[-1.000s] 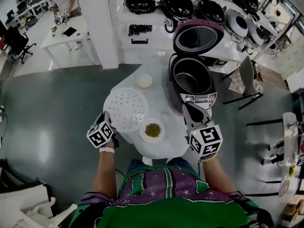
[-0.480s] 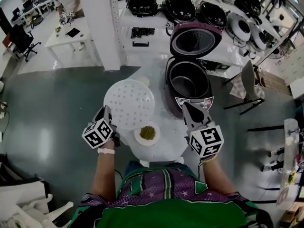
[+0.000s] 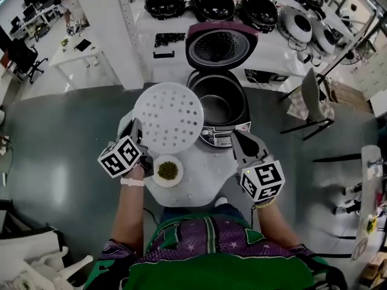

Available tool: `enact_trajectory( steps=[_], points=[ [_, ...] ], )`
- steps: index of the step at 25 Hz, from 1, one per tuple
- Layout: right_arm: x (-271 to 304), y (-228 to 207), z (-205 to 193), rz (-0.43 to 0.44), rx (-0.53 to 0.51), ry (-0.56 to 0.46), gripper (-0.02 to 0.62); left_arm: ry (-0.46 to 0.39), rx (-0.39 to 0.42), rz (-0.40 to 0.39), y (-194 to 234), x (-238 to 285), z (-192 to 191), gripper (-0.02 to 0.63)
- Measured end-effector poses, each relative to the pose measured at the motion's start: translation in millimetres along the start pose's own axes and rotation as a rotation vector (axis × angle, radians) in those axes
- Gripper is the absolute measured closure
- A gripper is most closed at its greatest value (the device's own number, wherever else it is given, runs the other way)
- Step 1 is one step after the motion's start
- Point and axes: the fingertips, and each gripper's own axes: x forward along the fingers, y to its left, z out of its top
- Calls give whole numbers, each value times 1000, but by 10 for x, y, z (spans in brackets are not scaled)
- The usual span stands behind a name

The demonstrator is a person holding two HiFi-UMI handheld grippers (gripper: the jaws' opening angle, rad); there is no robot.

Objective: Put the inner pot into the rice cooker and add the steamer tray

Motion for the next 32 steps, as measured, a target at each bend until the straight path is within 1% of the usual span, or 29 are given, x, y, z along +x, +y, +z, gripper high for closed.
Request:
enact_trajectory(
  steps=[6,15,19,24,28,32],
  points=[
    [-151,-315,52,-4,16,-28,589,-1,62,-45,-625,369,162,568],
    [-389,-738,136,-49,34,-56,589,43,98,-77,-1160,807,122,568],
    [-544,-929,112,-86,47,-62,589,63,108,-81,-1317,977,57,568],
    [-716,-1125,-2,-135,68,-61,589,101,120,-83,-1433,1180,-119,568],
    [-820,-1197,-95,-167,94,-57,589,143,135,-88,-1504,1334,-270,568],
    [-916,-1261,-188,-190,105,-40,589,184,130,-81,-1534,1484,-439,568]
  ],
)
